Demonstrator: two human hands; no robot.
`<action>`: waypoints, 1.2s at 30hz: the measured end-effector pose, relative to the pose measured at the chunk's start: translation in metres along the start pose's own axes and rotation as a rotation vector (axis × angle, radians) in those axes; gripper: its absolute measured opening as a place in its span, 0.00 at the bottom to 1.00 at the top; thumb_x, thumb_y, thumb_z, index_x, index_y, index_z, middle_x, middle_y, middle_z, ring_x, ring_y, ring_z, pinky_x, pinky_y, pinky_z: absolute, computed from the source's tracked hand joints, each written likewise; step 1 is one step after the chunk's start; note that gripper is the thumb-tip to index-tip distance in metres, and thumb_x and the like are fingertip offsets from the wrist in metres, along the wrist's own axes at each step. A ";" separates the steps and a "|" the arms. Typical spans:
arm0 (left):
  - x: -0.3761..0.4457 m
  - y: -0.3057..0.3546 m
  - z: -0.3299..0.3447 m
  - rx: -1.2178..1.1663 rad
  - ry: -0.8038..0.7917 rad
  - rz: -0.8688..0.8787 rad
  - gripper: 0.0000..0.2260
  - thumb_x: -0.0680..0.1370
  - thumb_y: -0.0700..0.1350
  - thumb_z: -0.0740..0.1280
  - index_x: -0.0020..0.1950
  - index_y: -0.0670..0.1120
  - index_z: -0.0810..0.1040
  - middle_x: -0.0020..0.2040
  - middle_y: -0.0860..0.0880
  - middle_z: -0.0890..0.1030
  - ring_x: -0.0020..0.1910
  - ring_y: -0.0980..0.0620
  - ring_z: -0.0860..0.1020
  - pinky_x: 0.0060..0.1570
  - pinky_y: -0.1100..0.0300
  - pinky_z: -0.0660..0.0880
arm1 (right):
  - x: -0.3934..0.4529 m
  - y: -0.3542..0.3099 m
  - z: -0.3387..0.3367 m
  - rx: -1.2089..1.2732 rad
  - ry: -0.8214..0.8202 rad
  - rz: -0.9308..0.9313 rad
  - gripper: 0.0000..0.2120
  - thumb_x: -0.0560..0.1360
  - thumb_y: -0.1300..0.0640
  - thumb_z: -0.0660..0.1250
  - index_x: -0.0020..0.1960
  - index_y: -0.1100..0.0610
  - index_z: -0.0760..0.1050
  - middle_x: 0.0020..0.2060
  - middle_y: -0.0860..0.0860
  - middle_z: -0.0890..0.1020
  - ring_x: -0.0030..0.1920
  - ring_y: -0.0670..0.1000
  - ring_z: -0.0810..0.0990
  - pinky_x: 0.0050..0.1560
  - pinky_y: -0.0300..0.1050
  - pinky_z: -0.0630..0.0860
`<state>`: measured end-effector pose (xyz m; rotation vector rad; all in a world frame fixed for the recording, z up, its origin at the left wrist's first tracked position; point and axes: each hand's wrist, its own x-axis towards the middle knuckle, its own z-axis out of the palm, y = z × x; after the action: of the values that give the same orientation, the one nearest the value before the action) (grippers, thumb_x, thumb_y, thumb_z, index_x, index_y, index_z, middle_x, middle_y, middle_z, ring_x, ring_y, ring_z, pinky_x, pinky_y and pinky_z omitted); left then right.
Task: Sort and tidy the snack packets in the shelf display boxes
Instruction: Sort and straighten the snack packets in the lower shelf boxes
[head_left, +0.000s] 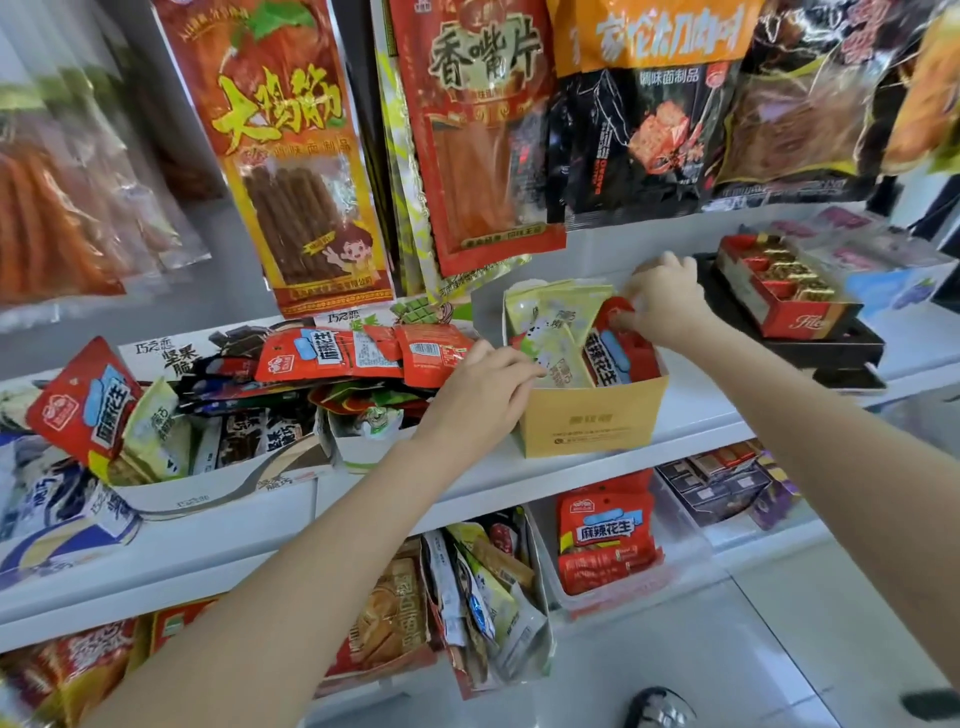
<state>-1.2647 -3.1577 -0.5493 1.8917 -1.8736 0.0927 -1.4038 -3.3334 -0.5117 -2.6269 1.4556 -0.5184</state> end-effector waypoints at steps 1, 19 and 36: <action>-0.001 0.001 0.000 -0.011 0.006 -0.003 0.14 0.81 0.44 0.57 0.63 0.46 0.76 0.60 0.50 0.77 0.55 0.51 0.67 0.54 0.65 0.62 | -0.005 0.000 -0.004 0.137 0.110 0.009 0.10 0.74 0.57 0.66 0.48 0.64 0.74 0.48 0.61 0.73 0.56 0.61 0.70 0.50 0.50 0.67; 0.002 0.033 -0.043 -0.642 0.061 -0.106 0.28 0.76 0.48 0.67 0.72 0.52 0.59 0.70 0.56 0.66 0.67 0.59 0.66 0.64 0.63 0.64 | -0.104 0.003 -0.127 0.517 0.302 -0.398 0.04 0.73 0.55 0.68 0.43 0.47 0.74 0.37 0.42 0.80 0.36 0.33 0.79 0.35 0.26 0.73; -0.015 0.015 -0.035 -0.153 -0.294 0.058 0.04 0.77 0.44 0.64 0.44 0.45 0.76 0.71 0.56 0.64 0.56 0.56 0.75 0.56 0.55 0.73 | -0.029 -0.002 -0.014 -0.204 -0.378 -0.289 0.24 0.77 0.55 0.61 0.71 0.54 0.60 0.64 0.55 0.74 0.63 0.58 0.68 0.62 0.45 0.59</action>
<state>-1.2707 -3.1297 -0.5193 1.8249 -2.0588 -0.3179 -1.4209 -3.3068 -0.5053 -2.9000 1.0733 0.1175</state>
